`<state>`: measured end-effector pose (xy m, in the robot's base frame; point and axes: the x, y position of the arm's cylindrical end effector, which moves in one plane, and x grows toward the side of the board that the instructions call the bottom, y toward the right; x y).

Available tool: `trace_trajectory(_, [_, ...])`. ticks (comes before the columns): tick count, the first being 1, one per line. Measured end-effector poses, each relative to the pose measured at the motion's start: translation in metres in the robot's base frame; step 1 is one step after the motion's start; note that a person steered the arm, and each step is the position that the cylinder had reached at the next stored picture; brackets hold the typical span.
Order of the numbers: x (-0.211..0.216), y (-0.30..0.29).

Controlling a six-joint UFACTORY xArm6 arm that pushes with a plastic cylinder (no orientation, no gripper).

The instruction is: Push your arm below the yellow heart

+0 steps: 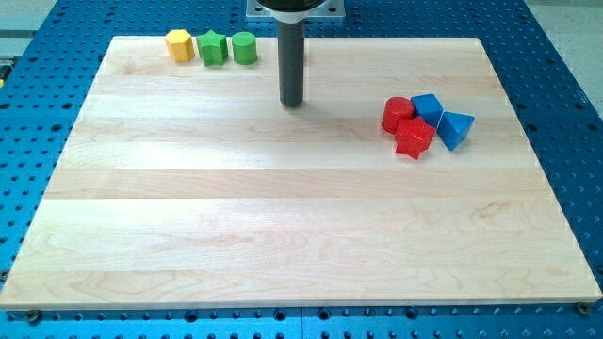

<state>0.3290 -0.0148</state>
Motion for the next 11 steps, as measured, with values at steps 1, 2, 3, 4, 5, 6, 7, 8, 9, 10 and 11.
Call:
trace_trajectory(1, [-0.01, -0.007])
trace_trajectory(2, [-0.017, -0.02])
trace_trajectory(3, [-0.016, -0.085])
trace_trajectory(4, [-0.018, -0.103])
trace_trajectory(5, [-0.023, -0.103])
trace_trajectory(6, [-0.024, -0.104])
trace_trajectory(7, [-0.023, -0.113])
trace_trajectory(8, [-0.022, -0.111])
trace_trajectory(9, [-0.024, -0.092])
trace_trajectory(10, [-0.032, -0.065])
trace_trajectory(11, [-0.033, 0.01])
